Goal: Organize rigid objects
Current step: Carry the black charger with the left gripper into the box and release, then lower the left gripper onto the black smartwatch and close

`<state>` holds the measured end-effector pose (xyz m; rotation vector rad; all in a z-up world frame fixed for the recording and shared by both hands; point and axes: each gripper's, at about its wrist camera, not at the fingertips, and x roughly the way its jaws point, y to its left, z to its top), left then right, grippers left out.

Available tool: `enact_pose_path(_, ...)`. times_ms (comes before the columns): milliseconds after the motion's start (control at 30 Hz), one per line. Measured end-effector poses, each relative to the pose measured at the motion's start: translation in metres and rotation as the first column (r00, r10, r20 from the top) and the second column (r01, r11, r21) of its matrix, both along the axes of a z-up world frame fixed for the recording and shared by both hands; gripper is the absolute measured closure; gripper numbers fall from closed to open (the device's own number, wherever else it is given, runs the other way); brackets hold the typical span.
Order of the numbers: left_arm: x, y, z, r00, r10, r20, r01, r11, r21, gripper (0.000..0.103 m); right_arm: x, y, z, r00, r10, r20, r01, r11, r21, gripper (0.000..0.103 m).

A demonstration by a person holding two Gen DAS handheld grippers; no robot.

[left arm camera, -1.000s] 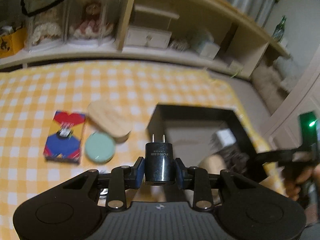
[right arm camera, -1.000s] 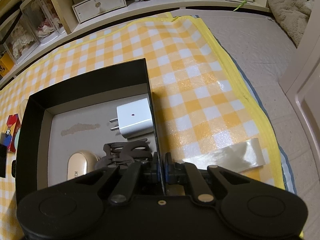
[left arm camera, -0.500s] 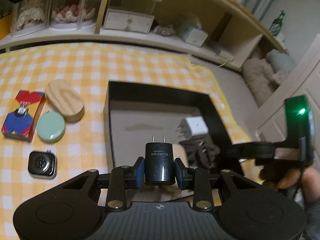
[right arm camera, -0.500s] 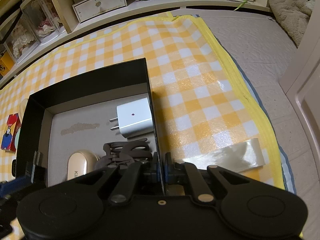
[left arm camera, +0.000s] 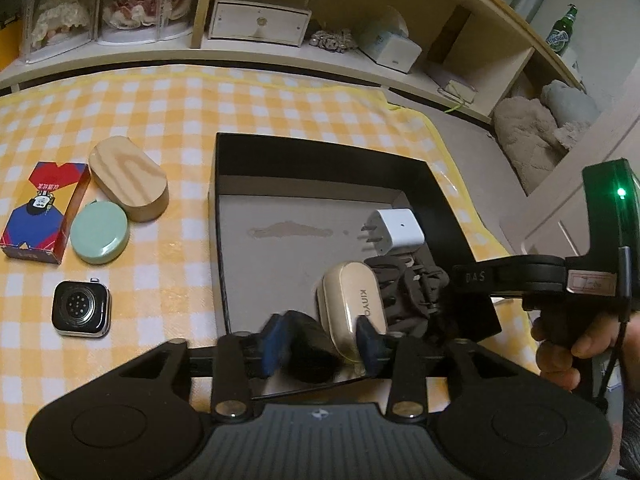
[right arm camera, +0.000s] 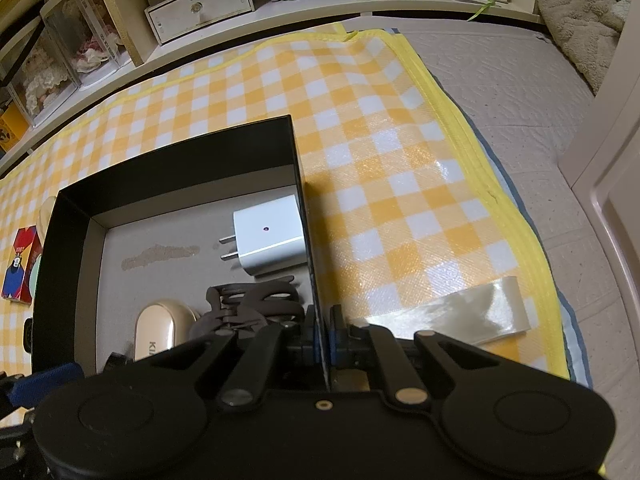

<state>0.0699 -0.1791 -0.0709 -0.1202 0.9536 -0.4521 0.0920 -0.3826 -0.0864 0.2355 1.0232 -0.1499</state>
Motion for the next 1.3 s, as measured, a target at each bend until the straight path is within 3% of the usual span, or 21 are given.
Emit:
enact_pose_path(233, -0.003, 0.000, 0.002, 0.999, -0.033, -0.005, 0.033, 0.999, 0.014, 0.054, 0.000, 0.000, 0.000, 1.000, 0.000, 0.000, 0.000, 1.000, -0.002, 0.098)
enact_pose_path(333, -0.006, -0.002, 0.004, 0.999, -0.052, -0.006, 0.052, 0.998, 0.018, 0.048, 0.000, 0.000, 0.000, 1.000, 0.000, 0.000, 0.000, 1.000, -0.001, 0.098)
enact_pose_path(467, -0.010, -0.004, 0.009, 0.998, -0.070, 0.000, 0.070, 0.997, 0.035, 0.024, -0.001, 0.000, 0.000, 1.000, 0.000, -0.001, 0.000, 1.000, 0.002, 0.098)
enact_pose_path(733, -0.021, -0.008, 0.023, 0.993, -0.115, 0.031, 0.113, 0.992, 0.052, 0.001, -0.001, 0.000, 0.000, 1.000, 0.000, -0.001, 0.000, 1.000, 0.002, 0.098)
enact_pose_path(833, -0.026, -0.008, 0.027, 0.991, -0.116, 0.060, 0.111, 0.990, 0.082, 0.000, -0.001, 0.000, 0.000, 1.000, 0.000, -0.002, 0.000, 1.000, 0.001, 0.098)
enact_pose_path(1300, -0.031, 0.010, 0.041, 0.993, -0.107, 0.052, 0.102, 0.991, 0.086, 0.000, -0.002, 0.000, -0.001, 1.000, 0.000, -0.002, 0.000, 1.000, 0.003, 0.098)
